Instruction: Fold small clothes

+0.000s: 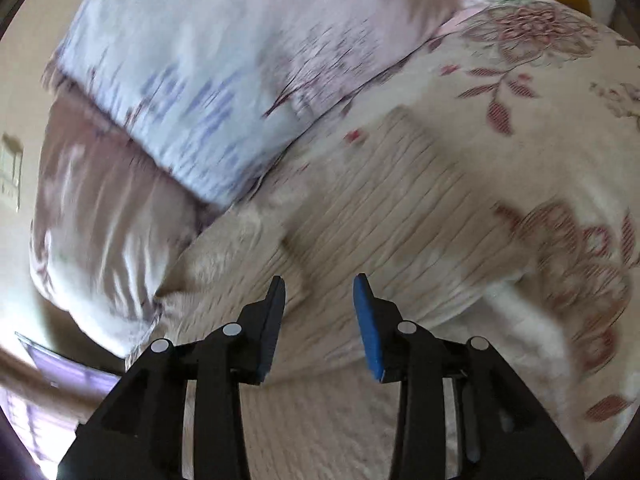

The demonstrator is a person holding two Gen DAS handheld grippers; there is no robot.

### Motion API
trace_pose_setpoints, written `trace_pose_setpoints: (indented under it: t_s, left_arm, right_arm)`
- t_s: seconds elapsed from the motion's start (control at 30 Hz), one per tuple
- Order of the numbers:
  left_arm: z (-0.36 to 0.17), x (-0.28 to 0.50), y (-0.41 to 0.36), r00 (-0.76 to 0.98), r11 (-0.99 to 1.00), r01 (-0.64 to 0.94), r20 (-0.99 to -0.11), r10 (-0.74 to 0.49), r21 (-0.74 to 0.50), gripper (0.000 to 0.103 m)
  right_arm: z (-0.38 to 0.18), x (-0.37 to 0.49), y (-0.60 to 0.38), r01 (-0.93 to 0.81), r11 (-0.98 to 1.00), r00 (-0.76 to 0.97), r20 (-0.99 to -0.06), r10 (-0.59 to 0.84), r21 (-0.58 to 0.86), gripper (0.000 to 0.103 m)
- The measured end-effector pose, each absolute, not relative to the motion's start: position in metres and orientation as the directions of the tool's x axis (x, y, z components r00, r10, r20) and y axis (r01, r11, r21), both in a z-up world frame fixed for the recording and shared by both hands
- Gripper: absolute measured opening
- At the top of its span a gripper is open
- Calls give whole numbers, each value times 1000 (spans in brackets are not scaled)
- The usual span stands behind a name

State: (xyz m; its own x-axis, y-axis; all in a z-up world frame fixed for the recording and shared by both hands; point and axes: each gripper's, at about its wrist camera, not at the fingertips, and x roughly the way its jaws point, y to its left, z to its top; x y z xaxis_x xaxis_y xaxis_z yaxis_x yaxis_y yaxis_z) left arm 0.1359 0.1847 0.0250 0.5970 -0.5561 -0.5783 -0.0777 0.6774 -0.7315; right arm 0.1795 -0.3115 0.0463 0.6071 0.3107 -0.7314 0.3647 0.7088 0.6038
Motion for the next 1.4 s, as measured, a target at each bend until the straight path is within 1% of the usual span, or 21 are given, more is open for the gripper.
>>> trace_pose_setpoints:
  t_s: [0.2, 0.3, 0.33, 0.37, 0.4, 0.53, 0.63, 0.67, 0.73, 0.83, 1.0, 1.07, 1.13, 1.2, 1.27, 1.33, 1.37, 1.4]
  left_arm:
    - [21, 124, 190, 576, 695, -96, -609, -546, -713, 62]
    - [19, 120, 190, 571, 695, -94, -610, -549, -713, 62]
    - [18, 119, 190, 570, 697, -93, -612, -548, -711, 62]
    - [18, 119, 189, 570, 698, -93, -613, -547, -710, 63]
    - [18, 119, 189, 569, 699, -94, -614, -547, -709, 63]
    - [18, 120, 188, 568, 701, -92, -616, -546, -707, 63]
    - [18, 120, 187, 568, 701, -93, -616, -546, -707, 63]
    - [18, 121, 187, 568, 702, -92, -617, -546, -706, 63]
    - [18, 121, 186, 568, 705, -87, -617, -545, -704, 63]
    - [17, 122, 185, 567, 709, -82, -618, -545, -701, 63]
    - [18, 120, 184, 566, 707, -85, -618, -546, -702, 63]
    - [18, 118, 184, 567, 708, -82, -617, -546, -701, 63]
    - [19, 116, 183, 567, 709, -80, -618, -545, -700, 63]
    - [20, 111, 183, 563, 705, -76, -614, -553, -705, 63]
    - [25, 101, 184, 562, 700, -47, -598, -571, -712, 63]
    - [30, 91, 186, 563, 711, -16, -593, -575, -703, 63]
    - [32, 86, 187, 564, 717, -1, -593, -575, -697, 63]
    - [35, 80, 188, 565, 724, 14, -592, -575, -689, 63]
  right_arm:
    - [28, 206, -292, 331, 699, 523, -740, 423, 633, 37]
    - [28, 210, -279, 301, 726, 523, -743, 417, 619, 37]
    - [28, 212, -276, 295, 732, 525, -744, 413, 614, 32]
    - [27, 212, -276, 290, 733, 527, -742, 414, 615, 25]
    - [27, 214, -271, 273, 734, 526, -735, 428, 622, 8]
    - [48, 209, -264, 200, 778, 600, -702, 383, 595, 7]
    - [68, 192, -273, 198, 780, 674, -660, 332, 594, 7]
    - [70, 185, -277, 216, 788, 684, -666, 298, 576, 7]
    - [60, 175, -280, 269, 806, 656, -713, 247, 527, 7]
    - [35, 168, -282, 321, 790, 583, -766, 270, 523, 7]
    - [51, 152, -278, 293, 800, 634, -733, 247, 523, 7]
    - [54, 153, -277, 283, 832, 627, -748, 216, 478, 7]
    - [43, 164, -279, 297, 844, 575, -789, 216, 447, 8]
    - [38, 163, -282, 306, 833, 558, -796, 236, 461, 8]
    - [44, 155, -285, 299, 841, 555, -799, 232, 452, 19]
    - [52, 142, -293, 282, 844, 568, -789, 237, 457, 56]
    - [56, 136, -296, 267, 843, 580, -776, 247, 468, 60]
    - [60, 127, -302, 243, 843, 595, -760, 261, 479, 60]
